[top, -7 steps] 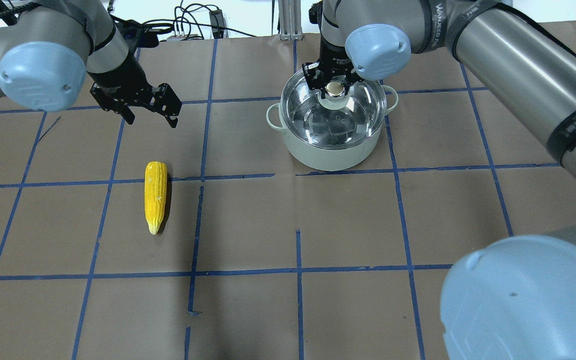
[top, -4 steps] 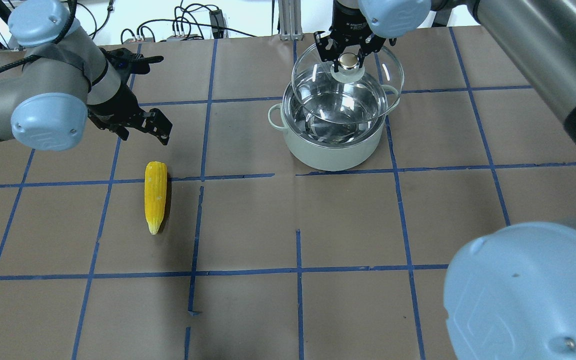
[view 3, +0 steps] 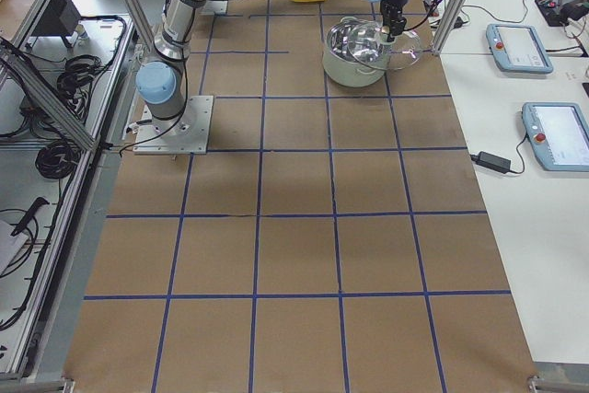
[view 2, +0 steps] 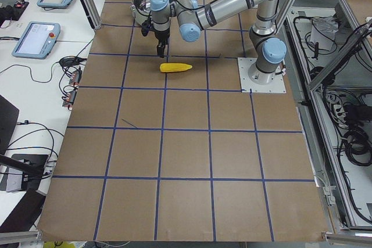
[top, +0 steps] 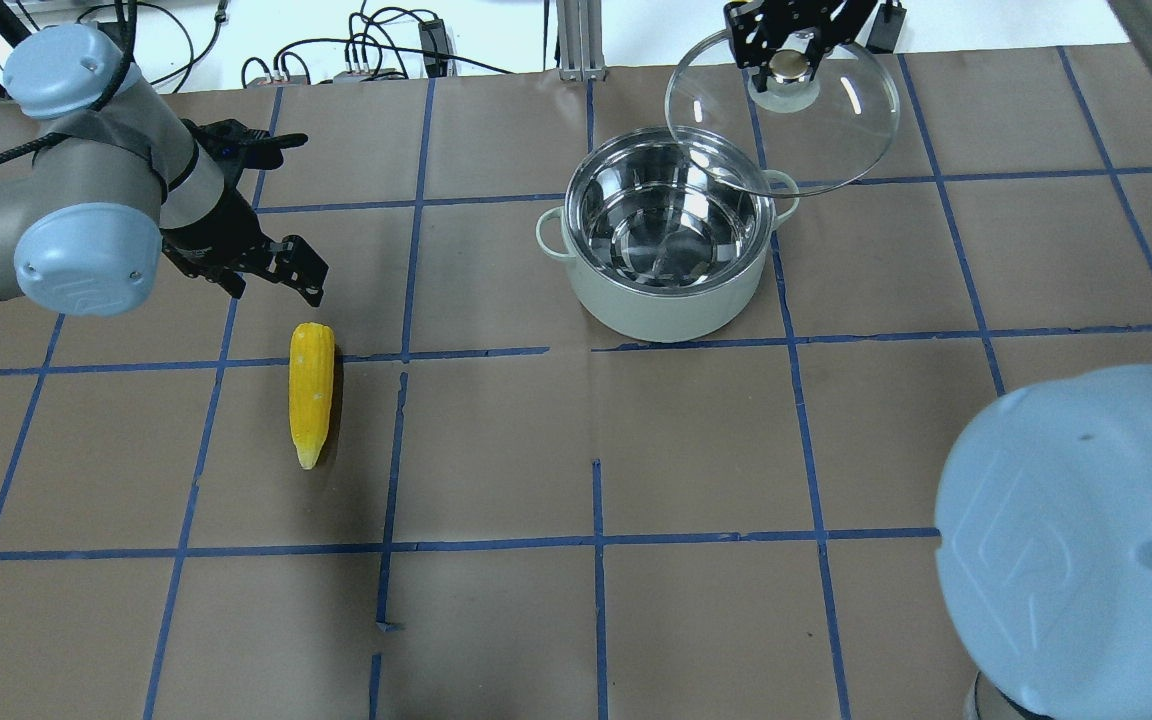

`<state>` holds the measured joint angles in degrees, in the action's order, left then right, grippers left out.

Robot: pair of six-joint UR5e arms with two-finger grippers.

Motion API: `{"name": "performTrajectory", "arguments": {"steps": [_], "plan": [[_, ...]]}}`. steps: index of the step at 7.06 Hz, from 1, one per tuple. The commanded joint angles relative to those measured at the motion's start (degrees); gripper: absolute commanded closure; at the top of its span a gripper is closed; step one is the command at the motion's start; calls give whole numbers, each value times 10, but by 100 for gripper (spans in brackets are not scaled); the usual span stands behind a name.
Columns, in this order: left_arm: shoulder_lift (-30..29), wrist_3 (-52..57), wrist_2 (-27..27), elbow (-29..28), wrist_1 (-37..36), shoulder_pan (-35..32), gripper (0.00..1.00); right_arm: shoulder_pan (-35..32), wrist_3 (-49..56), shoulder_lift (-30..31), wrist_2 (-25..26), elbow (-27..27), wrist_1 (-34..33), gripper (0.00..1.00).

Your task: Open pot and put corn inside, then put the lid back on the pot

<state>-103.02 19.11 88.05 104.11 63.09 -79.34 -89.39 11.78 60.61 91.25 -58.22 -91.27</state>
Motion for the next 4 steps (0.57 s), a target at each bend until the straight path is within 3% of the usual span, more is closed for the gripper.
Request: {"name": "performTrajectory", "arguments": {"steps": [1, 2, 4], "plan": [[-18, -65, 3, 18, -32, 0, 0, 50, 19, 27, -4, 34, 71, 89], [-25, -69, 3, 38, -66, 0, 0, 54, 18, 27, -13, 58, 99, 89], [-77, -72, 6, 85, -210, 0, 0, 65, 15, 22, -19, 67, 110, 90]]}}
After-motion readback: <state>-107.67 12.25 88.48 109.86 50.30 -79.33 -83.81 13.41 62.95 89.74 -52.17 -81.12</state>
